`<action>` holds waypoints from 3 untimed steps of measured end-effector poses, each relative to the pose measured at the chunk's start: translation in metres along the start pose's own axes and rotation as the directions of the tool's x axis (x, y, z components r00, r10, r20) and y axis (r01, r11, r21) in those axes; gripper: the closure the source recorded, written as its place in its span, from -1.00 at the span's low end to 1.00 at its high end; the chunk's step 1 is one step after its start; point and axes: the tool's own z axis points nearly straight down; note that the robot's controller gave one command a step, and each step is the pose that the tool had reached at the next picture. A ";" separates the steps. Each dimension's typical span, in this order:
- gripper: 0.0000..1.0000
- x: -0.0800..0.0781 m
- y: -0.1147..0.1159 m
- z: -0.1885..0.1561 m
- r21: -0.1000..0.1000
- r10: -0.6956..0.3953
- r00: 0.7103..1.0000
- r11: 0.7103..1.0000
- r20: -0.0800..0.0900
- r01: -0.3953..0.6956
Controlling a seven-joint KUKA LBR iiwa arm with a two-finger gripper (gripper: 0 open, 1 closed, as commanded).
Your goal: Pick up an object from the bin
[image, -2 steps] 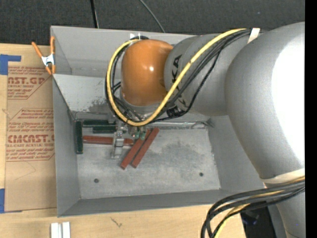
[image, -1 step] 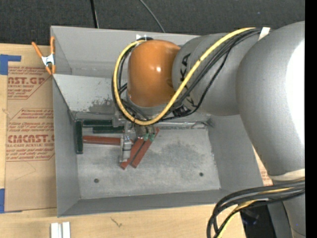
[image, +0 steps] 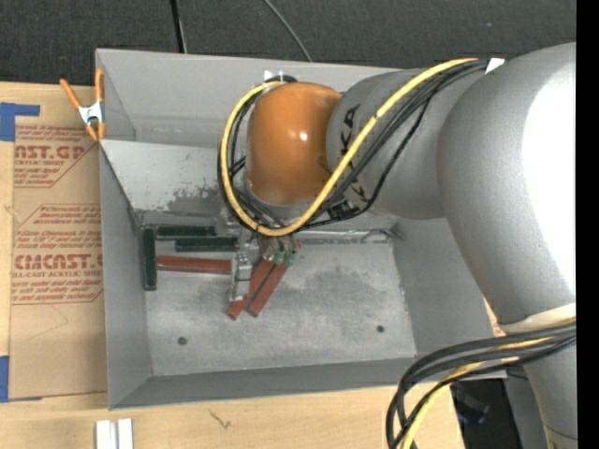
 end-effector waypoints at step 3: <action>1.00 -0.005 -0.019 0.057 0.001 -0.002 1.000 1.000 -0.006 0.002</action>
Offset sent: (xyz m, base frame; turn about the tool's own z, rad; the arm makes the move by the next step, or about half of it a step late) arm 0.0041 -0.0192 -0.0609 -0.0032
